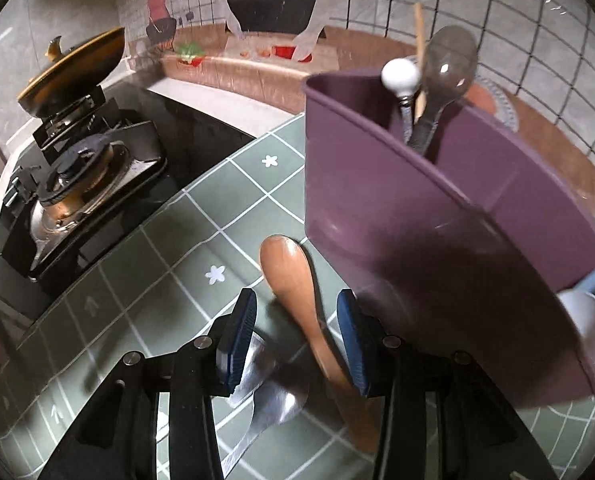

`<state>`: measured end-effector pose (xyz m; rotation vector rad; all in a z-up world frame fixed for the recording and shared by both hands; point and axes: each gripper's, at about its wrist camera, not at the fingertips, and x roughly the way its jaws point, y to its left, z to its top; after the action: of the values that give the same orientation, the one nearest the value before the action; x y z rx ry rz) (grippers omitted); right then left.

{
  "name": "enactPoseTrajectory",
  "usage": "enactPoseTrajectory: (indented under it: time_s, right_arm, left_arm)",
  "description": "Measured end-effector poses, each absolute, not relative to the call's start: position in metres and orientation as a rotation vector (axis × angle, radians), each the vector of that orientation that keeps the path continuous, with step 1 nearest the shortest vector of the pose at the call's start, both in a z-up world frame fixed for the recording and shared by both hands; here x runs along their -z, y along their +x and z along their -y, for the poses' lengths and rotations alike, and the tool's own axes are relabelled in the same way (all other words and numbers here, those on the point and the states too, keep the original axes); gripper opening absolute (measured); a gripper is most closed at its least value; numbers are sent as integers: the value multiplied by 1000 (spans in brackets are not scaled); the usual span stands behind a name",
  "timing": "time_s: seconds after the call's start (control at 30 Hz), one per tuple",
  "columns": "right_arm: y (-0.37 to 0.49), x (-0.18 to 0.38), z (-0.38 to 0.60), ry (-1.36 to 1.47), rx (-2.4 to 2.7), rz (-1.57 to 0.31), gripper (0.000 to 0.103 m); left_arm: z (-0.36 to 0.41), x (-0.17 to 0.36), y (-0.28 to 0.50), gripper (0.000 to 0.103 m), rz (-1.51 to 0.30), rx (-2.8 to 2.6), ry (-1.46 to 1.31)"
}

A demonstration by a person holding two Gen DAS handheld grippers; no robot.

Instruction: Organize utensils

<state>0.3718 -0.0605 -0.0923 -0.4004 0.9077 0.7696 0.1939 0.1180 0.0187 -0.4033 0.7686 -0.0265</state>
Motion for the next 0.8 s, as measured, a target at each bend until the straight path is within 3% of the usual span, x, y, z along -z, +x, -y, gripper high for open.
enactPoseTrajectory:
  time_s: [0.37, 0.47, 0.57, 0.8]
  right_arm:
    - [384, 104, 35, -462, -763, -916, 37]
    - [387, 103, 37, -420, -777, -940, 30]
    - [382, 102, 39, -420, -750, -930, 29]
    - [341, 67, 78, -336, -674, -846, 28]
  left_arm:
    - [-118, -16, 192, 34, -789, 10, -392]
    - [-116, -14, 194, 34, -794, 9, -385]
    - [-114, -13, 197, 34, -803, 14, -371]
    - [-104, -9, 202, 34, -814, 62, -339]
